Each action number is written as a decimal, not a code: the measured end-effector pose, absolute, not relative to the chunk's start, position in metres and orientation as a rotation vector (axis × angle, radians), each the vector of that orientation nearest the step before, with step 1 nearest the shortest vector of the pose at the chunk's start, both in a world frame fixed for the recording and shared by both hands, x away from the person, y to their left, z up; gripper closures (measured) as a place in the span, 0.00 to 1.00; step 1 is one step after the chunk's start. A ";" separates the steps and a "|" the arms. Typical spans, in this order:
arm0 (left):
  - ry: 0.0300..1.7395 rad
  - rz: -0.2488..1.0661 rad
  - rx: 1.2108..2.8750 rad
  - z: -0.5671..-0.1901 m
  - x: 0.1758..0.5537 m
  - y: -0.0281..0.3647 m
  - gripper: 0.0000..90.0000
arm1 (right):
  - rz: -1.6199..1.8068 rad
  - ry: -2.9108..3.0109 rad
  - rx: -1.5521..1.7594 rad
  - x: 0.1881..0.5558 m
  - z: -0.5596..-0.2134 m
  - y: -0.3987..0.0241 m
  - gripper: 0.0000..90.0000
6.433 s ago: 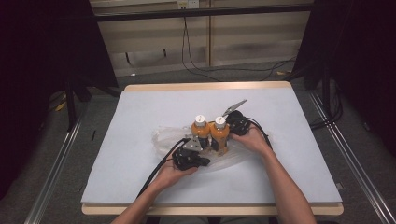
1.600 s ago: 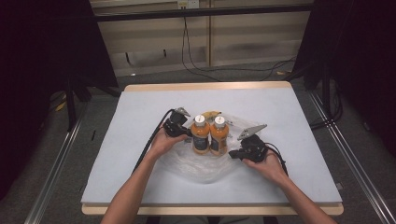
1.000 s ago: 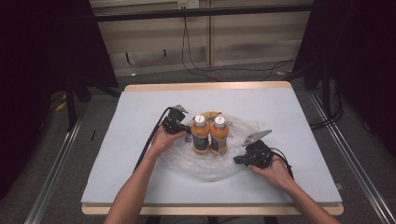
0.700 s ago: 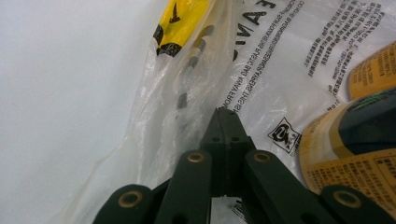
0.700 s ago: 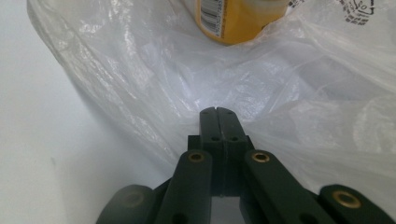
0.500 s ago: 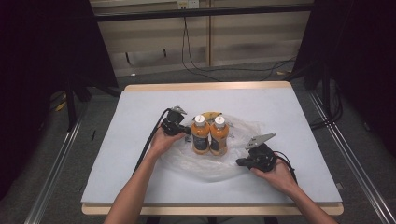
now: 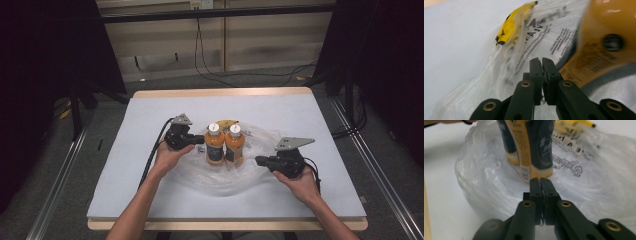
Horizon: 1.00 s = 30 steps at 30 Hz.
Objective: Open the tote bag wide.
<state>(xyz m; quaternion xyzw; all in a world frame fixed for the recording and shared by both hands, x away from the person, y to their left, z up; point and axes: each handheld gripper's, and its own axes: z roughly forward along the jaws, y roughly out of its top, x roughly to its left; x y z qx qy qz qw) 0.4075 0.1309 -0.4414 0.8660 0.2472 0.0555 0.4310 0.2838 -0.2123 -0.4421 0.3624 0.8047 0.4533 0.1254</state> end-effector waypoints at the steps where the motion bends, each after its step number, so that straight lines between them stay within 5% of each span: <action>1: 0.612 0.149 2.152 -0.440 0.405 0.131 0.92 | 1.333 2.332 1.060 0.283 -0.441 -0.214 0.94; 4: 0.602 0.161 2.138 -0.434 0.397 0.136 0.79 | 1.346 2.306 1.064 0.282 -0.439 -0.216 0.90; 7: 0.584 0.193 2.130 -0.427 0.387 0.140 0.75 | 1.377 2.264 1.075 0.279 -0.435 -0.218 0.76; 10: 0.605 0.213 2.117 -0.422 0.380 0.145 0.58 | 1.408 2.238 1.077 0.276 -0.431 -0.219 0.61; 16: 0.593 0.245 2.081 -0.412 0.363 0.159 0.40 | 1.432 2.201 1.070 0.271 -0.425 -0.224 0.41; 21: 0.606 0.239 2.015 -0.407 0.345 0.173 0.21 | 1.434 2.149 1.089 0.265 -0.420 -0.232 0.31; 30: 0.663 0.318 1.981 -0.414 0.301 0.210 0.06 | 1.393 2.051 1.162 0.246 -0.422 -0.257 0.19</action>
